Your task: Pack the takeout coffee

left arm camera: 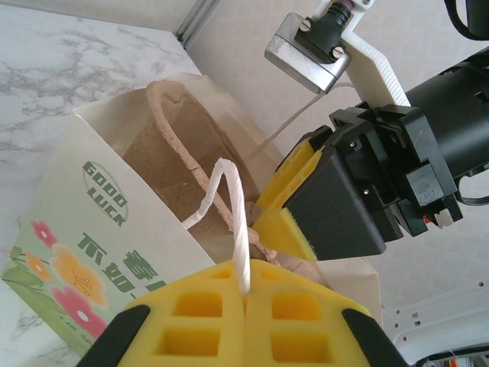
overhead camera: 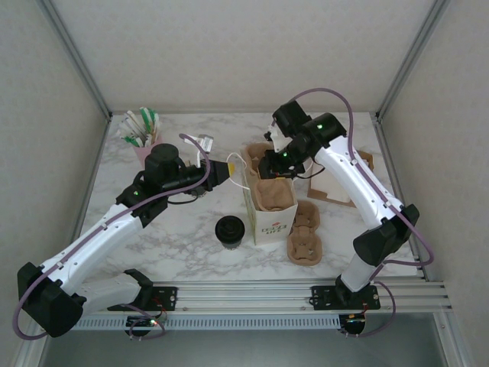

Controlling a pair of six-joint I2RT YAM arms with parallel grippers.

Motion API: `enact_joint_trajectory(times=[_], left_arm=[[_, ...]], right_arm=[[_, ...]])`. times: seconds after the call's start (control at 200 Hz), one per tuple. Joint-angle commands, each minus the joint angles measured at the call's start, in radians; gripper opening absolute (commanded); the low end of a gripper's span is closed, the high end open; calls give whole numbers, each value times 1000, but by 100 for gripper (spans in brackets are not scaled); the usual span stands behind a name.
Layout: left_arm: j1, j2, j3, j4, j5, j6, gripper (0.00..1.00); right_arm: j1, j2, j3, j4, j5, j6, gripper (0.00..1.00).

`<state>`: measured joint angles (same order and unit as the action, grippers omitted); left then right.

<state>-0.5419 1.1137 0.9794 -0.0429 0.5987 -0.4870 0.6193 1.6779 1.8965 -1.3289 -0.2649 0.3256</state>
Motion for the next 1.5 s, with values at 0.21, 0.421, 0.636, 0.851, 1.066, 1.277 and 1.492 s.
enact_joint_trajectory(times=[0.21,0.421,0.636,0.851,1.066,1.277,1.492], left_arm=[[-7,-18,-8,9,-25,-10,0],[-7,-17,-5,9,-24,-12,0],[-7,-14,-5,10,-23,-13,0],[-6,-14,-5,11,-26,-13,0],[-7,-21,-8,9,-36,-12,0],[-6,-37,-15,6,-49,-12,0],[-7,-46,-17,-13,-61,-4,0]], right_arm=[[10,-19,-36,3,10,1,33],[15,-15,-60,-7,30,-9,34],[32,8,-49,-28,73,-5,34],[79,62,0,-77,174,26,34],[135,128,54,-124,269,65,34],[174,174,52,-124,328,107,34],[184,181,0,-66,326,147,34]])
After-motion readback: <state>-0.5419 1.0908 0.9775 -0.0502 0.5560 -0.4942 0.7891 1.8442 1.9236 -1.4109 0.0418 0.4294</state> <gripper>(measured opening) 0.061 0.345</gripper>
